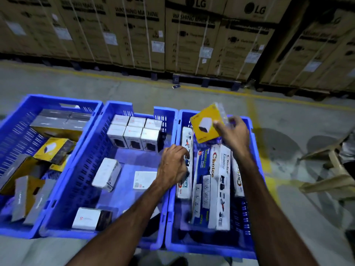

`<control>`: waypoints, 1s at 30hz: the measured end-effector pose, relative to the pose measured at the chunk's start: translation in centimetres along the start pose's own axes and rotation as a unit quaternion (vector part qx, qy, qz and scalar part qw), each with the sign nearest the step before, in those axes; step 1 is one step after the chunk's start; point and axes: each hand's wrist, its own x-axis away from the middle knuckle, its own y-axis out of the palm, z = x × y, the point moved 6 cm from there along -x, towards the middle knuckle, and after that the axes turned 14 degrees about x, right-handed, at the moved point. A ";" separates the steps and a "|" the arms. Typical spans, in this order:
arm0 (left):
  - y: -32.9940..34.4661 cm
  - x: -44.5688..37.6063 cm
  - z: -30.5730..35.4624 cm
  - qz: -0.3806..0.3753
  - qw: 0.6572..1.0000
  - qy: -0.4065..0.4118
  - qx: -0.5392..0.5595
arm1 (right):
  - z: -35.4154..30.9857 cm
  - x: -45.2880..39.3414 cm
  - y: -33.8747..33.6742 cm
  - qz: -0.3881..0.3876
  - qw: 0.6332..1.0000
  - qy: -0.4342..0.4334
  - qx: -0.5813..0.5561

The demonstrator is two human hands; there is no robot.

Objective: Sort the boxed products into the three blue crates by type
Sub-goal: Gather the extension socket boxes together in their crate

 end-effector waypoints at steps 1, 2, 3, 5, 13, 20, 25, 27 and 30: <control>-0.3 0.2 0.0 0.011 0.999 -0.011 0.032 | 0.5 1.8 0.1 -0.009 0.995 0.027 -0.093; -0.7 0.4 -0.1 0.024 0.997 -0.026 0.070 | 0.7 3.7 0.3 -0.026 0.984 0.054 -0.171; -1.2 0.8 -0.2 0.041 0.992 -0.041 0.111 | 0.5 5.4 0.8 -0.046 0.968 0.074 -0.233; -2.6 2.2 -0.3 0.072 0.979 -0.063 0.180 | -0.2 8.4 1.8 -0.076 0.943 0.106 -0.305; -12.9 12.9 -6.6 0.067 0.967 -0.152 0.193 | -8.8 18.7 9.7 -0.203 0.920 0.131 -0.309; -26.0 21.9 -10.6 0.166 0.967 -0.154 0.114 | -19.9 24.5 19.4 -0.329 0.908 0.048 -0.255; -32.1 25.1 -12.5 0.259 0.946 -0.157 0.115 | -27.8 24.5 26.7 -0.354 0.919 -0.030 -0.172; -33.5 25.8 -13.7 0.284 0.936 -0.167 0.124 | -30.0 24.4 30.1 -0.359 0.926 -0.052 -0.103; -34.5 26.0 -15.2 0.291 0.931 -0.175 0.134 | -32.3 24.6 34.1 -0.364 0.928 -0.082 0.000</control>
